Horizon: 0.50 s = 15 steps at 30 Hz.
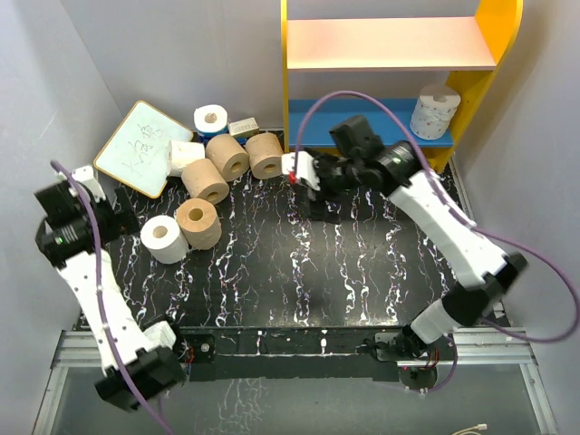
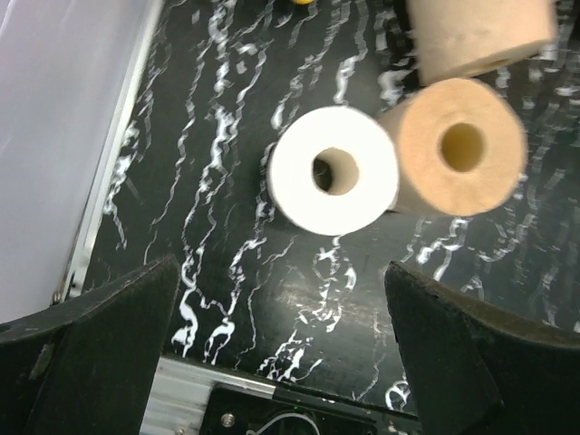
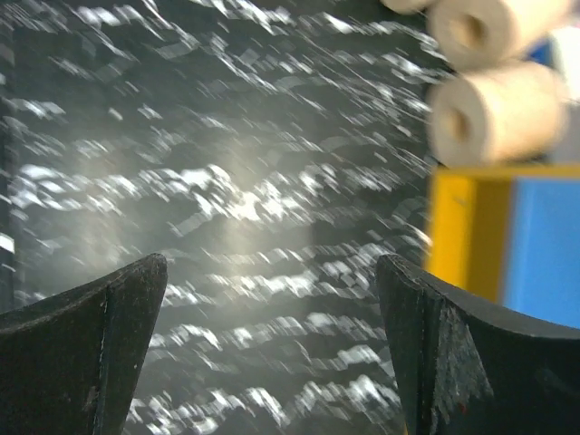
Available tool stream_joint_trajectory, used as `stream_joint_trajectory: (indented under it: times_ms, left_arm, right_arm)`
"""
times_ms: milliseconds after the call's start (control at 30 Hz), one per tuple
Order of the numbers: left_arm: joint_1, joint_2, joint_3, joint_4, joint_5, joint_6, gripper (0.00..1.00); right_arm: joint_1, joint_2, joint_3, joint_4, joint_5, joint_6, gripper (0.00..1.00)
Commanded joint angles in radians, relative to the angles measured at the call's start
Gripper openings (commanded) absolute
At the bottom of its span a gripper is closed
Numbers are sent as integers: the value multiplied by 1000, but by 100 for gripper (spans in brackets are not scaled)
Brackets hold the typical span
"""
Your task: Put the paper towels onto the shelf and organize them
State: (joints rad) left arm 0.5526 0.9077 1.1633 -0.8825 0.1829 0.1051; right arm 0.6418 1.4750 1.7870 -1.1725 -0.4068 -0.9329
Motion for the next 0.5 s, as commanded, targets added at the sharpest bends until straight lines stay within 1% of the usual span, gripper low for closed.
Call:
stream_joint_trajectory:
  times_ms: [0, 33, 67, 133, 167, 200, 233, 300, 333, 367, 400, 433, 467]
  left_arm:
    - [4, 168, 300, -271, 285, 137, 96]
    - [4, 226, 379, -350, 330, 157, 96]
    - [4, 278, 452, -422, 386, 177, 96]
    - [4, 355, 589, -547, 469, 204, 94]
    - [4, 366, 654, -555, 473, 178, 94]
    - [4, 367, 695, -553, 454, 153, 95]
    - [4, 366, 728, -547, 429, 128, 95]
    - [6, 350, 772, -510, 307, 56, 94]
    - [15, 332, 775, -478, 206, 35, 94]
    - [29, 308, 770, -437, 58, 3, 94]
    - [32, 296, 759, -416, -65, -5, 94]
    - [33, 289, 743, -408, -153, -7, 93]
    - [33, 282, 731, -406, -200, -7, 93]
  right_arm:
    - [24, 227, 117, 33, -343, 275, 98]
    - [54, 275, 154, 68, -338, 302, 96]
    - [97, 326, 192, 92, -293, 302, 95]
    - [205, 397, 251, 151, -145, 270, 95]
    - [245, 427, 275, 191, -95, 250, 95]
    - [264, 444, 283, 240, -89, 229, 95]
    - [268, 447, 262, 330, -98, 234, 96]
    - [269, 451, 212, 497, -88, 208, 98]
    - [270, 465, 203, 558, -72, 190, 97]
    - [269, 490, 207, 608, -45, 184, 97]
    - [266, 525, 227, 631, -47, 174, 96]
    - [264, 558, 251, 637, -60, 164, 96]
    - [265, 592, 276, 647, -83, 162, 96]
